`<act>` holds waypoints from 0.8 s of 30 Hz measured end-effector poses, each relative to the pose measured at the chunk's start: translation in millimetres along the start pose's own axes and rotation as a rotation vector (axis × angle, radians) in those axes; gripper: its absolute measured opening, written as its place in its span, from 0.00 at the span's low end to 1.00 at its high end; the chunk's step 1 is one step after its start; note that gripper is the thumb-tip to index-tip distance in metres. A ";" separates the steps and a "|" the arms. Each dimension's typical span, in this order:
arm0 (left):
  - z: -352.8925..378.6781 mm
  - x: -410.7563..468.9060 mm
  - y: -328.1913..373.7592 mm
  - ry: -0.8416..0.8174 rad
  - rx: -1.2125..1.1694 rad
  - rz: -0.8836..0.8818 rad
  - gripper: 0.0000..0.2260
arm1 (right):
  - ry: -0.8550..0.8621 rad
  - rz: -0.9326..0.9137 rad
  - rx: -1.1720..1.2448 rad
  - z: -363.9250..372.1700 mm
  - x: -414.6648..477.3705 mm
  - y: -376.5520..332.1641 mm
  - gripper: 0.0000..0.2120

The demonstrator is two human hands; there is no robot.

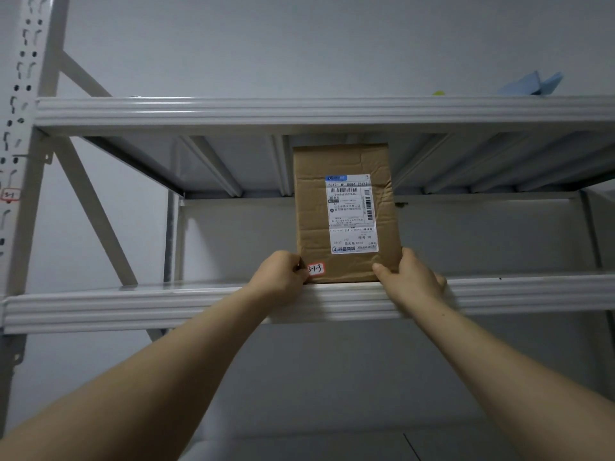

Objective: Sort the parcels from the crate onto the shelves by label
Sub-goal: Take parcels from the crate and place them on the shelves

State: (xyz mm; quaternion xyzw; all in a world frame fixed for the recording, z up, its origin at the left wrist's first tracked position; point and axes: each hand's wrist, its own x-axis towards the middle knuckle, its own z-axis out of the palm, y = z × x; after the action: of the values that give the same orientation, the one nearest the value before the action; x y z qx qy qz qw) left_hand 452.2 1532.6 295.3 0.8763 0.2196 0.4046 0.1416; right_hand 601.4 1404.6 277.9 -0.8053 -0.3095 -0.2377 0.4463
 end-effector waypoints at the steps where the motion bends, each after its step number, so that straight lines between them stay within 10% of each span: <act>1: 1.4 0.2 1.6 -0.006 0.000 0.004 0.10 | 0.007 0.010 -0.022 -2.2 -0.6 2.2 0.22; 24: 7.6 -15.6 34.8 -0.221 -0.062 -0.064 0.21 | -0.041 0.044 -0.039 -18.2 0.4 18.3 0.20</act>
State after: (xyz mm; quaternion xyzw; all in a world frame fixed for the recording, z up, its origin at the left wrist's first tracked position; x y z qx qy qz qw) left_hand 458.5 1494.2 295.2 0.9034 0.2179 0.3075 0.2046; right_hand 612.8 1381.4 276.6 -0.8253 -0.2961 -0.2172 0.4290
